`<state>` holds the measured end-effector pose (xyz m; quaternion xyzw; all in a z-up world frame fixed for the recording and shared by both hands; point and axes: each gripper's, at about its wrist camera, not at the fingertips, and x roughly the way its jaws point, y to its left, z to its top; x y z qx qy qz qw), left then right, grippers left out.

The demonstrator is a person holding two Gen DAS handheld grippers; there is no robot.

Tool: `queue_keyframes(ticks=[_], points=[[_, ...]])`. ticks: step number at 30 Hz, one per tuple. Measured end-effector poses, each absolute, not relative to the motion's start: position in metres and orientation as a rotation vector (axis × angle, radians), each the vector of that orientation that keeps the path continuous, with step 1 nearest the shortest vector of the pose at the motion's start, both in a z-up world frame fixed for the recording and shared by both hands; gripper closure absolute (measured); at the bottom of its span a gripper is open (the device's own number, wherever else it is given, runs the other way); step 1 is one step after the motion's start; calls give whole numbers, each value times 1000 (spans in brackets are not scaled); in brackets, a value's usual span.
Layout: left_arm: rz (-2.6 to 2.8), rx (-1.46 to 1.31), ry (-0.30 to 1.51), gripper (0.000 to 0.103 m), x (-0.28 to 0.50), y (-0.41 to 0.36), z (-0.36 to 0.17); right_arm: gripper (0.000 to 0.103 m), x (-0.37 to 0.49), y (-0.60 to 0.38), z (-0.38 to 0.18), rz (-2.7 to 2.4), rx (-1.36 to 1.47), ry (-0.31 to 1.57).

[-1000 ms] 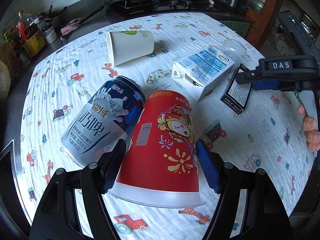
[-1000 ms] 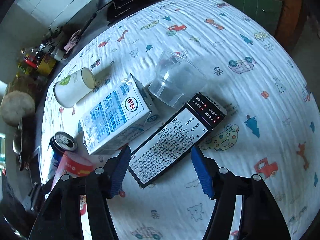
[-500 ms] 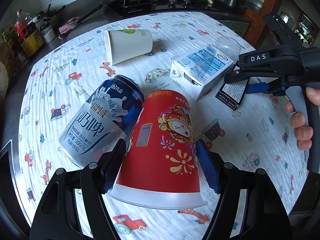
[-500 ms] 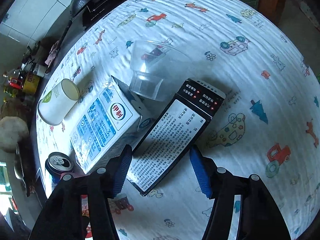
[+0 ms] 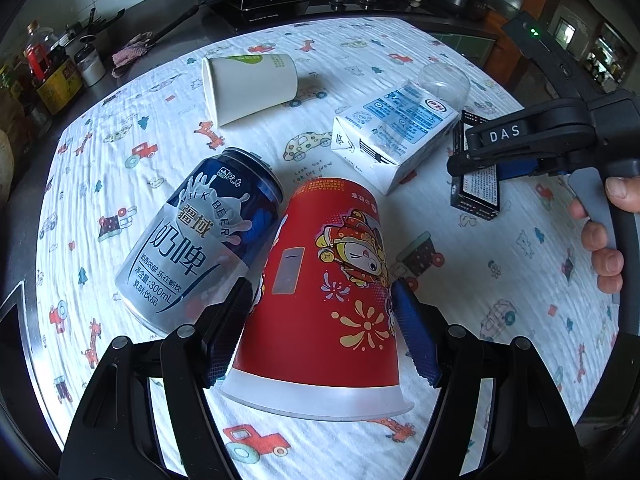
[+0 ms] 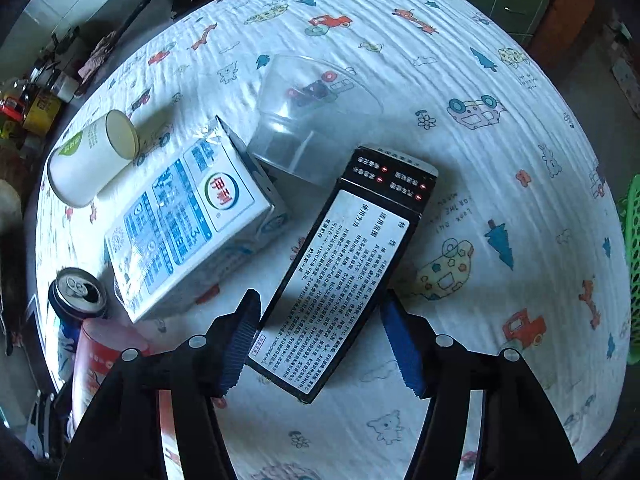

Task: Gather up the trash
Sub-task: 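Grasp the black box with the right tool while the left tool grasps the red paper cup, then drop the black box into the basket with the right tool while the left tool drops the red cup in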

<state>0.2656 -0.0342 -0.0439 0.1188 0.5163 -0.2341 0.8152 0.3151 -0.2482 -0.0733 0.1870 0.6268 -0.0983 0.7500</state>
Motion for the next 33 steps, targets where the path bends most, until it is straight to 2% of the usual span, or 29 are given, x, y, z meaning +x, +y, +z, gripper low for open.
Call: queue_keyframes(ticks=[9,13,14,16,18,22,33], points=[[-477,239,1148,32,275,-40,-44,43,307,-259,-77,-206,331,1400],[-464,254,1159,26,280,-47,-44,42,310,-256,-78,-217,285,1371],[-457,266,1163,26,280,-49,-46,43,311,-254,-78,-215,266,1370],[-450,279,1175,26,281,-51,-49,53,309,-251,-77,-203,219,1365],[-449,290,1175,26,280,-52,-52,55,304,-253,-76,-177,229,1358],[-433,289,1162,33,278,-52,-55,56,286,-269,-72,-120,280,1339],[-525,229,1107,34,244,-77,-28,56,210,-334,-54,-55,257,1265]])
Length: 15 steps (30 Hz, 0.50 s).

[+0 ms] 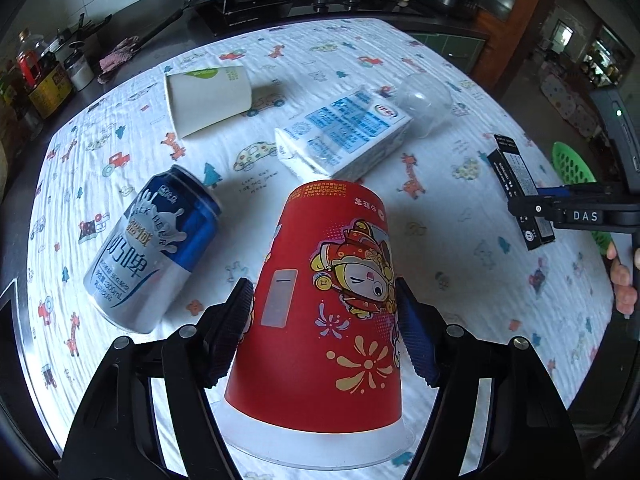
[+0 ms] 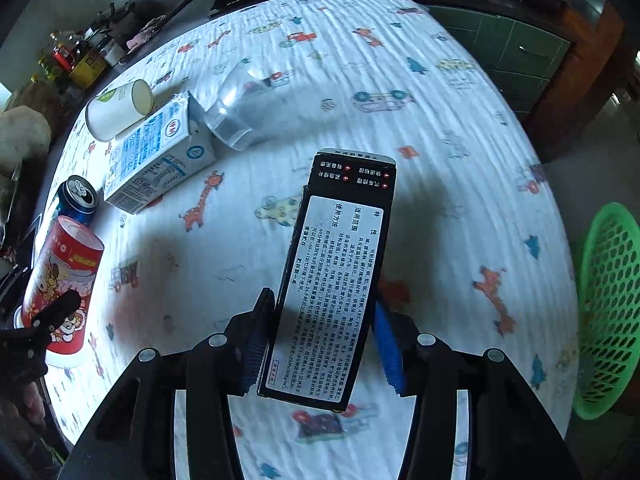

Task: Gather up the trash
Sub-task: 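Drop the black box into the basket with the right tool while the left tool drops the red cup in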

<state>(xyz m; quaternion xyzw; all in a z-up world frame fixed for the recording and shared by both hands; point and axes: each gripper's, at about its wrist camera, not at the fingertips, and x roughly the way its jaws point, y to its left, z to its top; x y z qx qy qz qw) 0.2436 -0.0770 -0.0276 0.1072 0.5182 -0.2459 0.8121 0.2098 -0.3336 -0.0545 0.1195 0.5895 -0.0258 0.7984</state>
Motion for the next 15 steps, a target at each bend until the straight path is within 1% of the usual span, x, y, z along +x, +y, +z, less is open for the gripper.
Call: queue_keyframes(ticks=[8,15], points=[[-639,229,1062,34,219,-134,-2,56,150,-441,-38,-196,264,1206],[-752,238,1026,34,199,-207,18,56,107,-539,-40,-408,245,1167]])
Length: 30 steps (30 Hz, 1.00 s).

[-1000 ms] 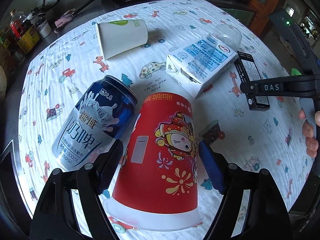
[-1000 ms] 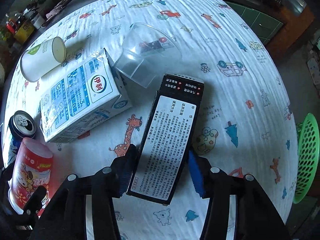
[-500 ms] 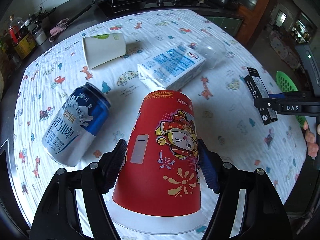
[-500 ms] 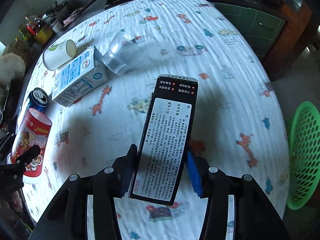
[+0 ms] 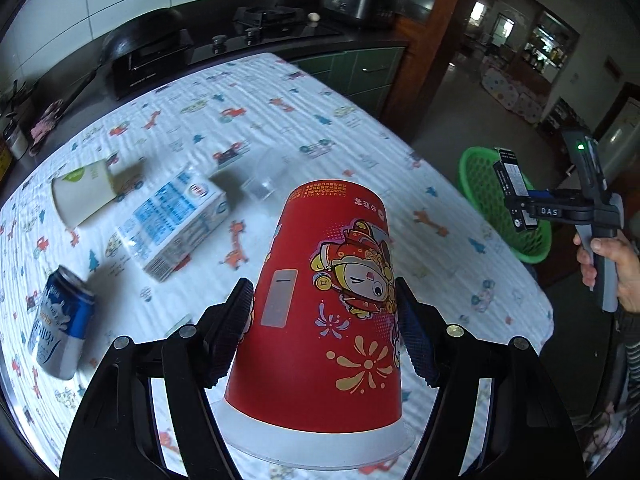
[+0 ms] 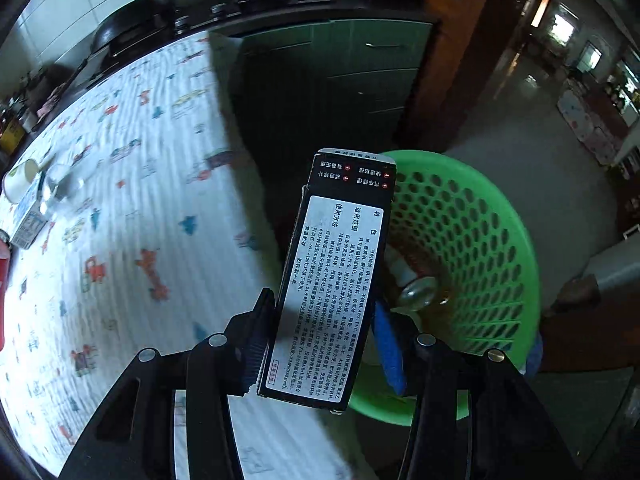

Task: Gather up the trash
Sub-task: 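Drop the black box into the basket with the right tool while the left tool drops the red cup in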

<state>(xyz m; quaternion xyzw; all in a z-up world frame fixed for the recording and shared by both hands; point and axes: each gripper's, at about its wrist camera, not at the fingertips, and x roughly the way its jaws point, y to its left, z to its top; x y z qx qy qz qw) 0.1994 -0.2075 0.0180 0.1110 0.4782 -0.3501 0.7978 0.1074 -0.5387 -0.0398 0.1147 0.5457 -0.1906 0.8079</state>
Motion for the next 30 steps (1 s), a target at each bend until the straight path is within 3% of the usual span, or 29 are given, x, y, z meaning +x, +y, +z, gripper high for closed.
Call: queue_keyframes(ticks=[8,12,15,18,30], points=[[-885,229,1015,34,179,-301,30,54,77,-617,-63,-488,340,1143],[-943,243,1012,34,166,-348,30,46,67,-634,-69,-486,389,1109],[-984,249,1023,34,158,-383,27,46,57,-643,-66,-470,428,1079],[-1016,250,1031,34,152,-418,21,39,45,-648,-60,-468,441,1055],[-1074,284,1067,34,128,-512,-10,36,2,-658,-33,-507,393,988]])
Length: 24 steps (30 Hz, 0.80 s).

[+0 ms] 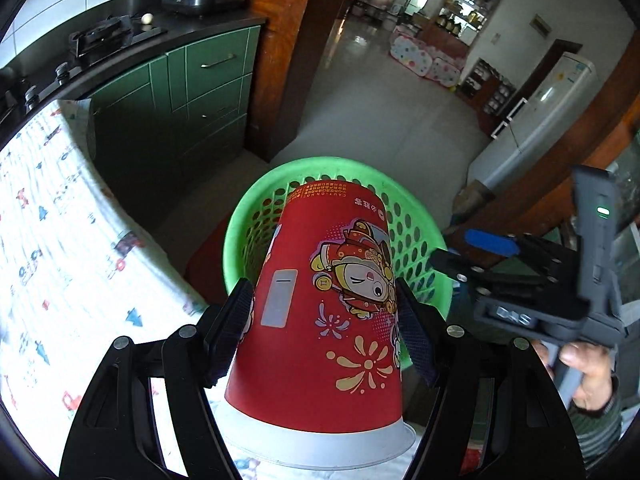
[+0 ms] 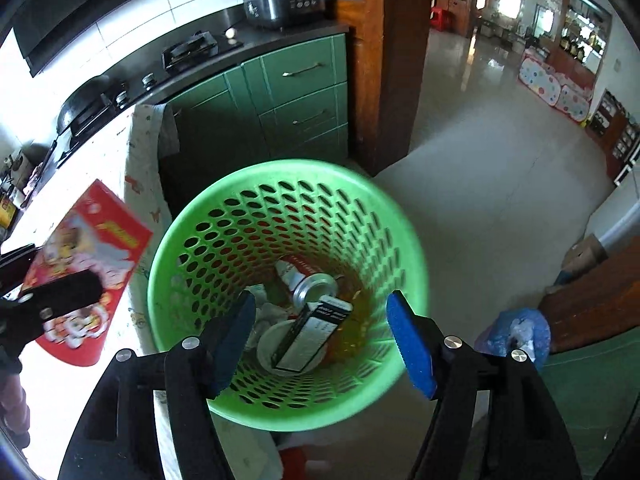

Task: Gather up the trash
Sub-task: 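Drop the black box into the basket with the right tool while the left tool drops the red cup in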

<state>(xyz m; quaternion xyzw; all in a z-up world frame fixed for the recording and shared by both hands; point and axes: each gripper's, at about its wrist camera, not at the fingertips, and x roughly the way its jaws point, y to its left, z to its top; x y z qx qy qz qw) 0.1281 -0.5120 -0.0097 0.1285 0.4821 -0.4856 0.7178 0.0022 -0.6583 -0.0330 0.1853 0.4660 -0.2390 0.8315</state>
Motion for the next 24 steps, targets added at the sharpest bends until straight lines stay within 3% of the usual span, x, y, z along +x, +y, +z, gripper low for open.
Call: queue_keyframes(ticks=[5,9,24], points=[[-1075,268,1088,32,128,-534,-16,35,-15,-664,-25,-533,387,966],[-1072,243,1075,18,127,-541,-14,35,-25,-665,-21,-541,393,951],[-1013,314,943,18,139,-457,17,34,-6,-621,-10,-457,345,952]])
